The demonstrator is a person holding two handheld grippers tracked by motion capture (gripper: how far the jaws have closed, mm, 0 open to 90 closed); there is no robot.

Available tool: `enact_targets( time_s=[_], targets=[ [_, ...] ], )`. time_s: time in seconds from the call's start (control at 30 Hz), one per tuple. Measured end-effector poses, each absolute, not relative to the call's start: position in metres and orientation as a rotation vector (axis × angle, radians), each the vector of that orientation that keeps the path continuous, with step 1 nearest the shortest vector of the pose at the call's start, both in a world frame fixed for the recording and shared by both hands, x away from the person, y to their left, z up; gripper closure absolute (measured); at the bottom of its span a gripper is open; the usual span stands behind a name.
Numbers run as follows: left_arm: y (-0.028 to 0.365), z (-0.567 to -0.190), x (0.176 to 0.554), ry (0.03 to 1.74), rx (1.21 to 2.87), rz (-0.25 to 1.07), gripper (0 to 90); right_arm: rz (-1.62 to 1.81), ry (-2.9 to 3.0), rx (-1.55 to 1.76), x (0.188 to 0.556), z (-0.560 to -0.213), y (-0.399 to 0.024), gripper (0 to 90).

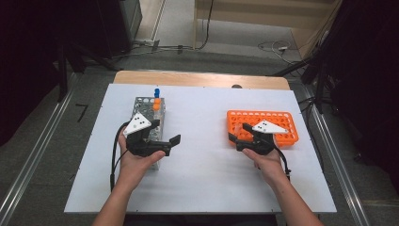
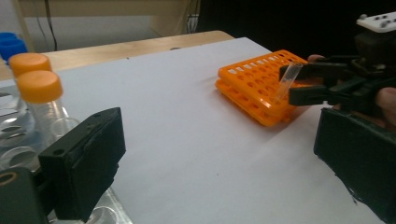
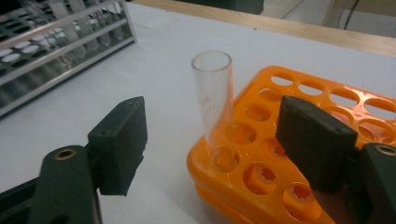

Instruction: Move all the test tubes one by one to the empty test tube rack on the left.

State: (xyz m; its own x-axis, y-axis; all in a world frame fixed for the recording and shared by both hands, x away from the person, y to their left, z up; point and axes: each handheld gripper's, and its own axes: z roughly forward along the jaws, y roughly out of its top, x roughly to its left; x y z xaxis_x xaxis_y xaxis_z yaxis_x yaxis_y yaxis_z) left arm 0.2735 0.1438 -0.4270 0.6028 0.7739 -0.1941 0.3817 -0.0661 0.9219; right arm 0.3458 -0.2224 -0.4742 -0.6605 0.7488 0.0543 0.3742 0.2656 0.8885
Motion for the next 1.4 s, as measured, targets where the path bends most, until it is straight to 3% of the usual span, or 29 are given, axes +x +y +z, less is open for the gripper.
enact_targets(
  time_s=[0.13,0.23,0.7,1.4],
  targets=[
    [0.138,-0.429,0.272,0.956,1.685,0.406,1.7,1.318,2.169,1.029,0.349,-0.481,-0.218,34.7],
    [0.133,-0.431,0.271,0.935,1.692,0.396,0.9,1.309,2.138,1.031,0.349,-0.483,-0.218,48.4],
    [0.118,-0.435,0.27,0.907,1.724,0.365,0.2,1.295,2.107,0.975,0.344,-0.492,-0.216,72.5],
    [0.099,-0.437,0.268,0.86,1.736,0.313,0.3,1.426,2.069,0.928,0.328,-0.466,-0.222,73.2]
  ],
)
